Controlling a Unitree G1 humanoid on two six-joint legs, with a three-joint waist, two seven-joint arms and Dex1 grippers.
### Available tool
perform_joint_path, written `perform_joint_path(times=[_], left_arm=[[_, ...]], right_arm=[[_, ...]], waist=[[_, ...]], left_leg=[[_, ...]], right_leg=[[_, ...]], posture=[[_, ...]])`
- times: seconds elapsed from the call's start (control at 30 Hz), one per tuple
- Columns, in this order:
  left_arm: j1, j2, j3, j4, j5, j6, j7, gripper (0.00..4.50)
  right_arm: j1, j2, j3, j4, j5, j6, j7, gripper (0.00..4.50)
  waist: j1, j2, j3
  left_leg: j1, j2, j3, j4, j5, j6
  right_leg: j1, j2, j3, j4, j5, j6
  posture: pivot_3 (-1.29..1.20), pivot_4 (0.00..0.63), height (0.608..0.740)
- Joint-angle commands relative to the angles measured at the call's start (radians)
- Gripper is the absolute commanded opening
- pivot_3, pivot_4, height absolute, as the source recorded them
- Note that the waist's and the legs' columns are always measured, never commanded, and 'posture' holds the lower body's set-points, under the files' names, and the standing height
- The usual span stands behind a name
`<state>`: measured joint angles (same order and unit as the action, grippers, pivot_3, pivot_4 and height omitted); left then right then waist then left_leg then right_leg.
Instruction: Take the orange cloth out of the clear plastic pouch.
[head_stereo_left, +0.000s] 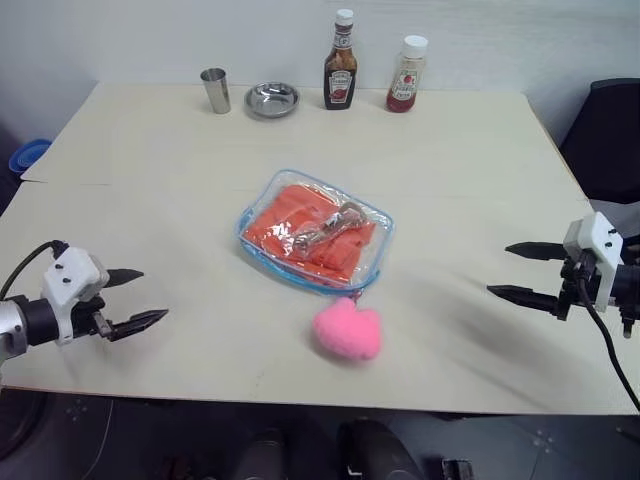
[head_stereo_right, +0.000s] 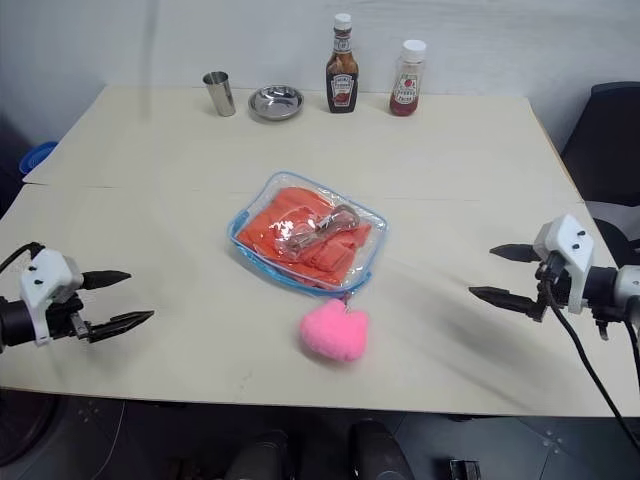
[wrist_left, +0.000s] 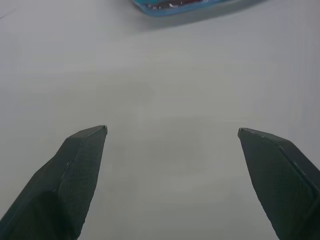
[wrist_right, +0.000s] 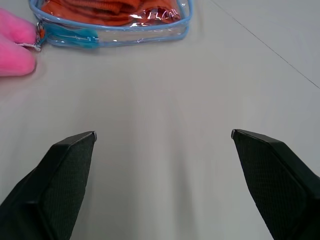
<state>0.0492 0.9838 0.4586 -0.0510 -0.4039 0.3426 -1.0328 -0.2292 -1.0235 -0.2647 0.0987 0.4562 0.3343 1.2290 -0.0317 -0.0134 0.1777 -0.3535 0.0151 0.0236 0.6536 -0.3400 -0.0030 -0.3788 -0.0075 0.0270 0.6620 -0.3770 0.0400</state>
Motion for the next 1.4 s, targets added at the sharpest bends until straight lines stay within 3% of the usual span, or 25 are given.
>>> perform_joint_path(times=[0.03,0.67,1.07,1.17,1.4], left_arm=[[0.019,0.012,0.035,-0.045,-0.014,-0.001,-0.017,4.45],[-0.003,-0.008,0.018,-0.088,0.008,0.029,0.062,4.45],[-0.066,-0.024,0.011,-0.130,-0.084,0.119,0.059,4.45],[-0.173,-0.076,-0.095,-0.150,-0.106,0.149,0.074,4.45],[-0.550,-0.307,-0.396,0.020,0.039,0.102,0.175,4.45]], right_arm=[[0.000,-0.004,-0.048,-0.045,0.032,0.019,-0.008,4.50],[0.011,0.012,-0.044,-0.126,0.038,0.080,-0.080,4.50],[0.007,0.033,-0.040,-0.188,0.088,0.156,-0.101,4.50],[0.013,0.055,-0.042,-0.256,0.131,0.196,-0.120,4.50],[0.044,0.122,-0.021,-0.494,0.175,0.272,-0.251,4.50]], waist=[[0.000,0.000,0.000],[0.000,0.000,0.000],[0.001,0.000,0.000],[0.004,0.000,0.000],[0.011,0.000,0.000]], left_leg=[[0.000,0.000,0.000,0.000,0.000,0.000],[0.000,0.000,0.000,0.000,0.000,0.000],[0.000,0.000,0.000,0.001,0.000,0.000],[0.000,0.000,0.000,0.002,0.000,0.000],[-0.004,0.000,-0.001,0.009,0.002,-0.004]], right_leg=[[0.000,0.000,0.000,0.000,0.000,0.000],[0.000,0.000,0.000,0.000,0.000,0.000],[0.000,0.000,0.000,0.001,0.000,0.000],[0.000,0.000,0.000,0.001,0.000,0.000],[0.000,0.000,-0.002,0.003,0.000,0.001]], posture=[[0.00,0.150,0.740],[0.00,0.150,0.740],[0.00,0.150,0.740],[0.00,0.150,0.740],[0.00,0.150,0.740]])
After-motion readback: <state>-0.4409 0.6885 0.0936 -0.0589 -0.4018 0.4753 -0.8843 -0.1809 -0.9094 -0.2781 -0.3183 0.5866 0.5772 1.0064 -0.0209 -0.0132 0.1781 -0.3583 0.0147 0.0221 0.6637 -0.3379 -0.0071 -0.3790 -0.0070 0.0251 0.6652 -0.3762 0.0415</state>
